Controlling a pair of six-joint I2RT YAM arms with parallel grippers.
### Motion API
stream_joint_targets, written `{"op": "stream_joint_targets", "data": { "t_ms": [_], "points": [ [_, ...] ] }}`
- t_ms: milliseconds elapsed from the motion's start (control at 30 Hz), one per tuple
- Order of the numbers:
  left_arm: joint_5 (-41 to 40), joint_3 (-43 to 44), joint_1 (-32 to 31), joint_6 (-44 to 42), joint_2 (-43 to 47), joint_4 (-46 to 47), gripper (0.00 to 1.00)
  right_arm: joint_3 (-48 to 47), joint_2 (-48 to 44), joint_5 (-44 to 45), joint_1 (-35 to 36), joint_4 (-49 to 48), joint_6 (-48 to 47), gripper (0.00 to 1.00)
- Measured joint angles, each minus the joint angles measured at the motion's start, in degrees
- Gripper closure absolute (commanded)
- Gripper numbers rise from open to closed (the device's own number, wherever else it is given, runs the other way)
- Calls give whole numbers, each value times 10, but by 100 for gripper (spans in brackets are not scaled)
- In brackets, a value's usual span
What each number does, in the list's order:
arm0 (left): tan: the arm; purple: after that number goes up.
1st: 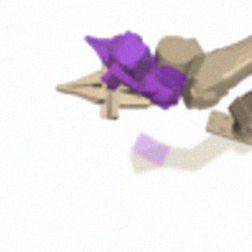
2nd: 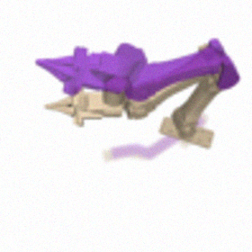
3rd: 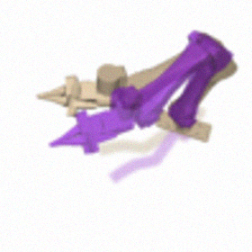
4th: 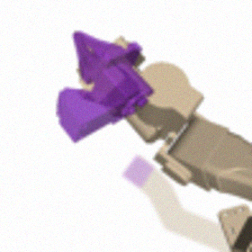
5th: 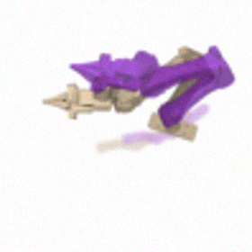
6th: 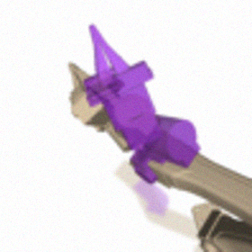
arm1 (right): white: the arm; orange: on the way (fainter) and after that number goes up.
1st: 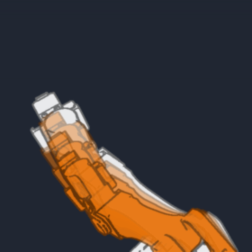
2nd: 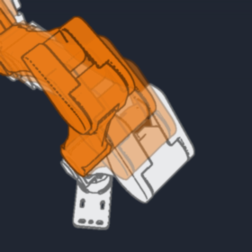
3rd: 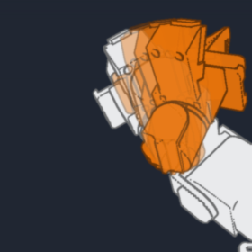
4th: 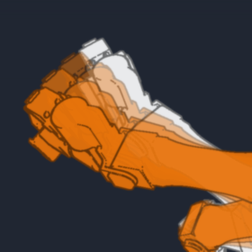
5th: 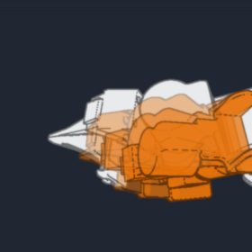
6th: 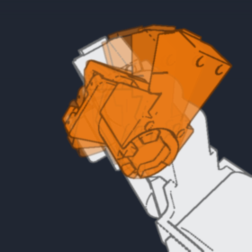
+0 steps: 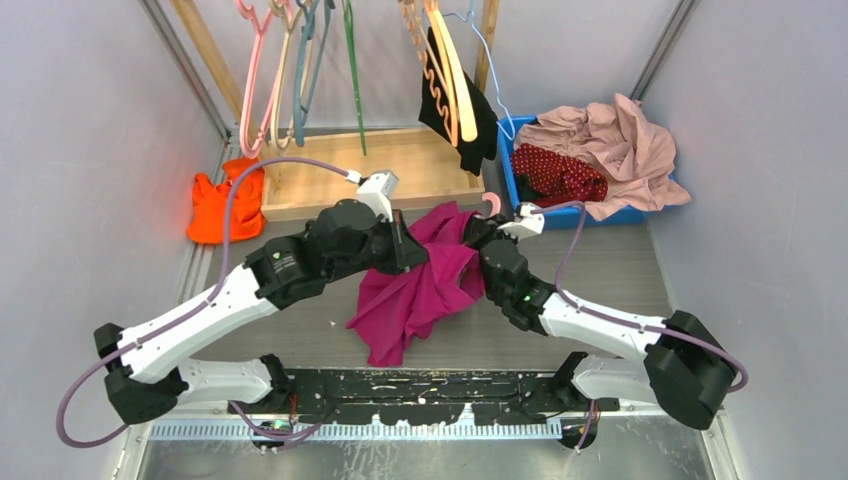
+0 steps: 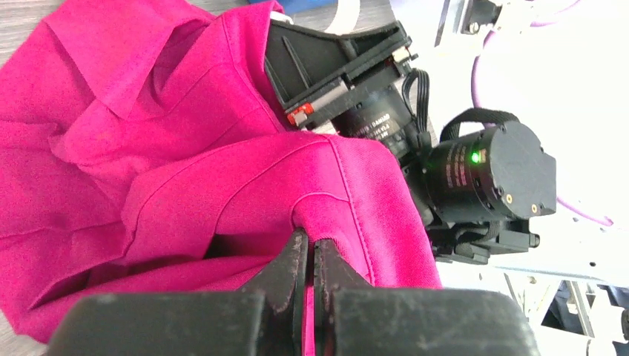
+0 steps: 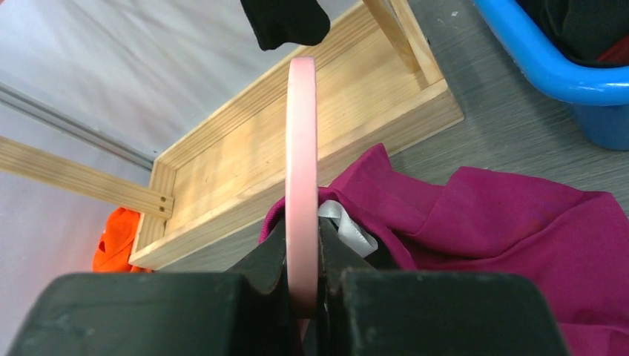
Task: Place the skirt on the hanger
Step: Hang the skirt on the hanger.
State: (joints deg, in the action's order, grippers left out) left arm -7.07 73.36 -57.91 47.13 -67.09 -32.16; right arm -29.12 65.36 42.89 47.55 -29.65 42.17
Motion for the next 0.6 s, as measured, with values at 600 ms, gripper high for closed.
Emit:
{"op": "stream_joint_targets", "data": {
  "t_ms": [600],
  "points": [
    [9, -82, -70, 43, 78, -30, 98, -138, 144, 81, 19, 37, 13, 99]
  ]
}}
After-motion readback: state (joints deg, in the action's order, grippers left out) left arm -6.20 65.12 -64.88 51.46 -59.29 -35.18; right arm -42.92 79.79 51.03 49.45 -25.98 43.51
